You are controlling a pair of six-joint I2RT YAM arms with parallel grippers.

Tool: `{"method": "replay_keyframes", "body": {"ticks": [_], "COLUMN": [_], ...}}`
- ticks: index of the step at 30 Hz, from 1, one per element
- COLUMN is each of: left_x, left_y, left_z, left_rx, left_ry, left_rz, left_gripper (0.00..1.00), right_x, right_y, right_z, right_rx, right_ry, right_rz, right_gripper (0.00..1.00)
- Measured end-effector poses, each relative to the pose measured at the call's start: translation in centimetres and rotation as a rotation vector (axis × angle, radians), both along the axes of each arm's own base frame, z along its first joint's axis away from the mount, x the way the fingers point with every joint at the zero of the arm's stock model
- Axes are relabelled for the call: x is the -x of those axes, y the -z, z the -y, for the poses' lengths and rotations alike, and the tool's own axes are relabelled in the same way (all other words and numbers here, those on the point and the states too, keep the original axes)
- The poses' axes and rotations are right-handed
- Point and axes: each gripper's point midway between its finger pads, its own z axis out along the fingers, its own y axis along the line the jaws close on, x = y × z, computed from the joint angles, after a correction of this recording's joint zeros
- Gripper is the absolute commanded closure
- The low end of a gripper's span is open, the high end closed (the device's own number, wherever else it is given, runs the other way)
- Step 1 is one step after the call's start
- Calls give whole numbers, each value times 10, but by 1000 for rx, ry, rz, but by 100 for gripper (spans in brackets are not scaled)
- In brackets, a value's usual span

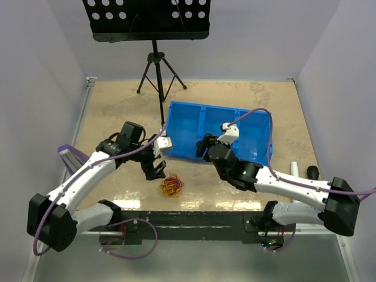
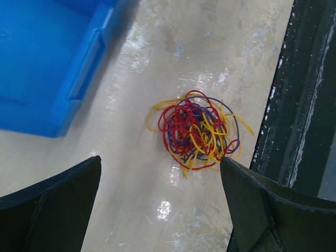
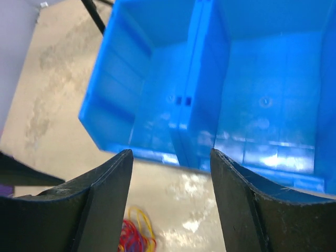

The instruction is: Untangle the cables

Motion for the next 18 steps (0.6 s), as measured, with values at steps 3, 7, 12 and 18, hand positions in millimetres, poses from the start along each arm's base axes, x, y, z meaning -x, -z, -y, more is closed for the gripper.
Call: {"method": "replay_keyframes", "body": {"ticks": [3,7,12,18], "left_x": [11,19,13,14], "left_y": [16,36,51,67], "left_z": [14,22,24,26], "left_rx": [-27,-79,-125,-161], "left_ry": [62,103,100,98], "left_rz": [-56,-118,-123,-175], "left_gripper": [0,0,3,36], "right_x": [13,27,36,50], "right_y": [16,33,41,59], "right_z": [4,7,2,-9], "right_rx": [8,26,23,27], "right_ry": [-31,-60,-96,-149], "right_rz": [-33,-75,-103,-142], "right_gripper": [36,36,35,36]}}
